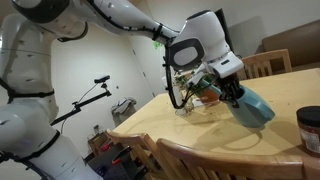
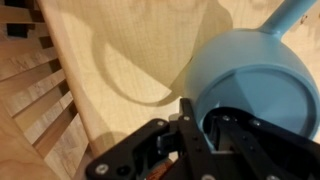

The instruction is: Pick up the watering can and water the plant

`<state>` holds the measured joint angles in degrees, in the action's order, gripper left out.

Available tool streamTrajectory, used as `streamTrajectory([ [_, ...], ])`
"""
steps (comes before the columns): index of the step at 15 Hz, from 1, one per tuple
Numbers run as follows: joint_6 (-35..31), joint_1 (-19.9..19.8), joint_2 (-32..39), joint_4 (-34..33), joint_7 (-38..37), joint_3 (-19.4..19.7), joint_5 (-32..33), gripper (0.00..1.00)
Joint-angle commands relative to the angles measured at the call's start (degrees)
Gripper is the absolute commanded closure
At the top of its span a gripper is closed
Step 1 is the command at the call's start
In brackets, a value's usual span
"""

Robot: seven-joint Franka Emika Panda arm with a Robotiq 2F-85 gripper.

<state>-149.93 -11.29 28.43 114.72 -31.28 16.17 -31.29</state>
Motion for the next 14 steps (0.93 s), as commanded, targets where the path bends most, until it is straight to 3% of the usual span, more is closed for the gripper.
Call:
streamTrajectory([
  [1,3.7,0.3,-5.9,3.3,-3.8,0.7,4.4,0.96],
  [3,5.4,-0.1,-6.0,2.6,-4.9,1.0,6.7,0.96],
  [4,3.0,-1.0,-3.3,1.3,-3.6,-0.4,5.6,0.84],
  [9,3.8,-1.1,-3.9,1.5,-3.6,-0.1,6.2,0.84],
  [10,5.9,-0.9,-3.6,1.2,-4.8,0.5,7.2,0.96],
  [14,11.7,-0.6,-3.5,1.5,-4.6,0.6,10.0,0.96],
])
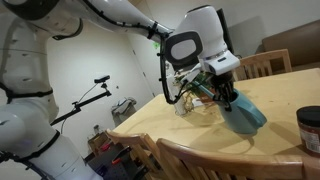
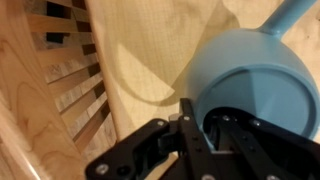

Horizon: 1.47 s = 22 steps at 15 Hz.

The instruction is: Pick up the watering can and water the plant

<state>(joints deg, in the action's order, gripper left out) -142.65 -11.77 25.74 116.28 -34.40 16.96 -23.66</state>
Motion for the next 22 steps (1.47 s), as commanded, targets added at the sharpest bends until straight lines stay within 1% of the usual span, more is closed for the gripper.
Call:
streamTrajectory([
  [1,5.2,0.2,-0.9,0.3,-1.8,-0.3,2.9,0.96],
  [4,6.8,1.4,-1.2,0.6,-3.5,0.3,5.1,0.96],
  [8,5.7,3.2,-1.3,0.9,-9.5,1.2,9.4,0.96],
  [9,5.9,3.3,-1.4,0.8,-10.5,1.0,10.0,0.59],
  [10,6.2,3.5,-1.4,0.8,-11.5,0.9,10.8,0.58],
  [12,6.1,3.8,-1.7,1.0,-13.0,0.8,11.9,0.45],
  [16,6.8,4.1,-2.6,1.5,-14.3,0.6,13.2,0.13],
  [18,7.0,4.1,-3.3,1.9,-14.1,0.5,13.6,0.01],
  [22,7.4,3.8,-5.6,3.3,-12.9,0.0,13.4,0.0],
])
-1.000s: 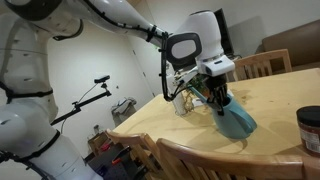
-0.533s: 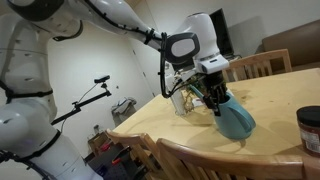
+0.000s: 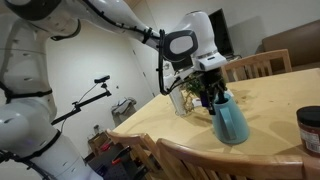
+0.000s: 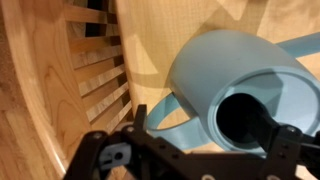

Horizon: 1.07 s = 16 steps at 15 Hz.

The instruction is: Pick up the watering can and water the plant

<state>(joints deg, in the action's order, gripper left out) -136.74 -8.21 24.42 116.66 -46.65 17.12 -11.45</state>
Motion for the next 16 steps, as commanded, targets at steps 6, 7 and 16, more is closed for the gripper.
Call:
streamTrajectory([
  [6,-1.1,-1.4,-12.8,10.7,8.5,-1.7,-0.8,0.0],
  [7,-2.4,-1.9,-14.3,12.5,11.4,-1.6,-1.0,0.0],
  [16,-5.6,-6.6,-17.3,15.6,42.5,-3.9,-23.0,0.0],
])
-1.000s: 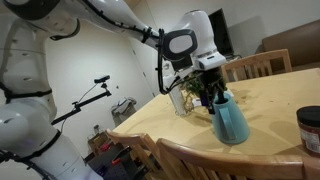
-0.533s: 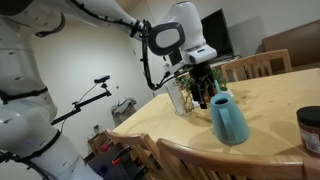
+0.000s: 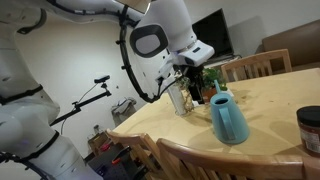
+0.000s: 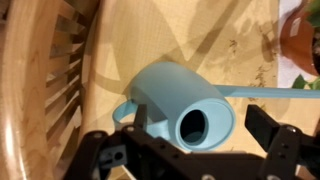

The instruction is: Pick up the watering can and water the plant

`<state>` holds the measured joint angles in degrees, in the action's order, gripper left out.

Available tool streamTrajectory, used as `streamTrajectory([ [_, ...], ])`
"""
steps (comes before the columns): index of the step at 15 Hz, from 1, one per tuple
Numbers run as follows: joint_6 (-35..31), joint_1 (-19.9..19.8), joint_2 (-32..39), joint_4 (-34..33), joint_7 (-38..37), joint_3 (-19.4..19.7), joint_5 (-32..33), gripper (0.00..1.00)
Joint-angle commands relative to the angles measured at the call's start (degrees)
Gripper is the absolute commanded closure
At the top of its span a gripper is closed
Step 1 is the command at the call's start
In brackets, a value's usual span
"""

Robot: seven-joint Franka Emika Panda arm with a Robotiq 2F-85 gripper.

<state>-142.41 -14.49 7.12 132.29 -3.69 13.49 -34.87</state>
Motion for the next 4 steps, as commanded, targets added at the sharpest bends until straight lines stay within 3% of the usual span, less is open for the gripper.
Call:
streamTrajectory([
  [1,0.1,-0.6,-0.2,0.1,3.0,-0.6,-2.6,0.0],
  [4,0.1,-0.8,-0.2,0.2,4.5,-0.9,-3.9,0.0],
])
